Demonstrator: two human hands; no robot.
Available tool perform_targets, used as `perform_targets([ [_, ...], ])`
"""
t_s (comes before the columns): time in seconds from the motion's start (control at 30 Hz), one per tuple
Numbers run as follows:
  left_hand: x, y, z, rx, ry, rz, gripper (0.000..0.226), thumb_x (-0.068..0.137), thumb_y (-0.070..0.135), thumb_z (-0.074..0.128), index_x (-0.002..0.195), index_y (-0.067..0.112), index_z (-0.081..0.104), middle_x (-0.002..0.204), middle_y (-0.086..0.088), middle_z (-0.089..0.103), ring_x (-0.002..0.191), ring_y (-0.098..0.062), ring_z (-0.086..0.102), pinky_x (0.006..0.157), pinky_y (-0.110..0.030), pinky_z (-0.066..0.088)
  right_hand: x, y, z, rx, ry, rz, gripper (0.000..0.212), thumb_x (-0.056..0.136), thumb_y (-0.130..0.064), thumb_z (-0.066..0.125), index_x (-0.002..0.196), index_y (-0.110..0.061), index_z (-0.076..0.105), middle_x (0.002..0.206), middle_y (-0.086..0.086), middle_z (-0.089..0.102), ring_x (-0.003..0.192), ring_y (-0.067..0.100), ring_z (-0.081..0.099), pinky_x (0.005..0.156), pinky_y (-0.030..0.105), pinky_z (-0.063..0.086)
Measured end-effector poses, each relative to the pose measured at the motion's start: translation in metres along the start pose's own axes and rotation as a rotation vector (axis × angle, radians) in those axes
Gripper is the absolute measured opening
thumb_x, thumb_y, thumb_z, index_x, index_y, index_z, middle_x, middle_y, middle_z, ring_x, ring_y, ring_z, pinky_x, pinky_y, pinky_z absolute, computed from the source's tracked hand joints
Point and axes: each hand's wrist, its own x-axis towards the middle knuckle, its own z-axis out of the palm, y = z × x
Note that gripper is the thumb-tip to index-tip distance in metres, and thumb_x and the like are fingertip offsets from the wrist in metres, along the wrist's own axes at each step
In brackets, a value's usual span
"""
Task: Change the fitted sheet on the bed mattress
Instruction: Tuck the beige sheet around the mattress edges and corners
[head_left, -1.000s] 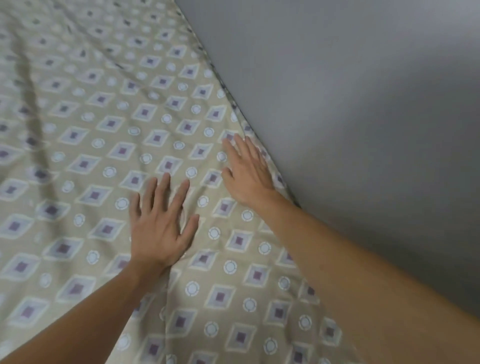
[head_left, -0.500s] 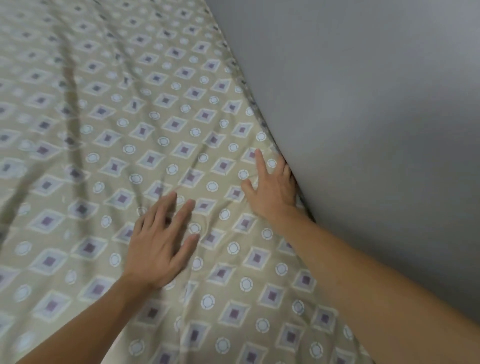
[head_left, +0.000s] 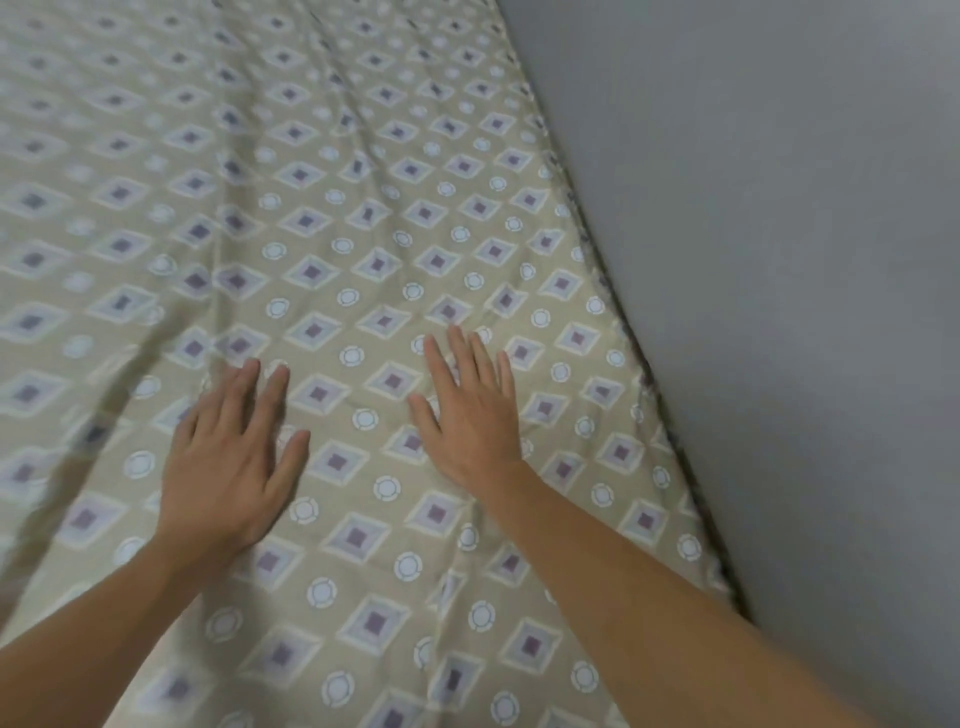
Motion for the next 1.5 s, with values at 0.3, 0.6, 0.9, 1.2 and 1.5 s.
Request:
perform_targets([
  [0.3, -0.001, -0.024, -0.025, 0.025, -0.079, 0.012, 0.069, 0.102, 0.061, 0.024, 0.162, 0.028, 0.032, 0.163, -0.008, 0.038, 0.142, -0.035, 0.041, 0.107, -0.056, 0.039, 0.008, -0.03, -0.014, 0.063, -0.107, -0.063, 0.061, 0.104, -0.053, 0.048, 0.161, -0.036, 0.032, 0.175, 0.001, 0.015, 0.162, 0.026, 0.009, 0.13, 0.052, 0.004],
  [0.6, -0.023, -0.094, -0.032, 0.058, -0.066, -0.16, 0.081, 0.097, 0.08, 0.008, 0.166, 0.04, -0.003, 0.176, 0.003, -0.008, 0.162, -0.023, -0.008, 0.124, -0.065, 0.005, 0.007, -0.137, 0.015, 0.099, -0.137, -0.214, 0.066, 0.107, -0.054, 0.04, 0.166, -0.029, 0.024, 0.177, 0.0, 0.006, 0.163, 0.024, -0.004, 0.13, 0.053, 0.001],
  [0.9, -0.047, -0.167, -0.028, 0.078, 0.015, -0.075, 0.071, 0.104, 0.065, 0.018, 0.168, 0.035, 0.011, 0.176, 0.003, 0.006, 0.162, -0.022, 0.004, 0.127, -0.06, 0.005, -0.002, -0.231, 0.057, 0.003, 0.044, -0.157, 0.064, 0.107, -0.059, 0.031, 0.166, -0.034, 0.026, 0.175, 0.004, 0.02, 0.162, 0.026, 0.012, 0.129, 0.055, 0.008],
  [1.2, -0.06, -0.243, -0.08, -0.048, 0.178, -0.112, 0.055, 0.107, 0.05, 0.042, 0.157, 0.027, 0.034, 0.155, -0.007, 0.037, 0.142, -0.032, 0.036, 0.114, -0.052, 0.034, 0.018, -0.309, 0.05, 0.091, 0.093, -0.135, 0.054, 0.096, -0.049, 0.055, 0.142, -0.02, 0.053, 0.145, 0.008, 0.05, 0.133, 0.03, 0.045, 0.11, 0.053, 0.041],
  [1.5, -0.045, -0.326, -0.103, 0.037, 0.085, -0.333, 0.047, 0.105, 0.052, 0.048, 0.111, 0.007, 0.059, 0.113, -0.018, 0.054, 0.109, -0.041, 0.048, 0.079, -0.051, 0.049, 0.055, -0.431, 0.058, -0.114, -0.09, 0.099, 0.047, 0.106, -0.055, 0.045, 0.123, -0.011, 0.056, 0.114, 0.007, 0.063, 0.111, 0.029, 0.06, 0.092, 0.046, 0.043],
])
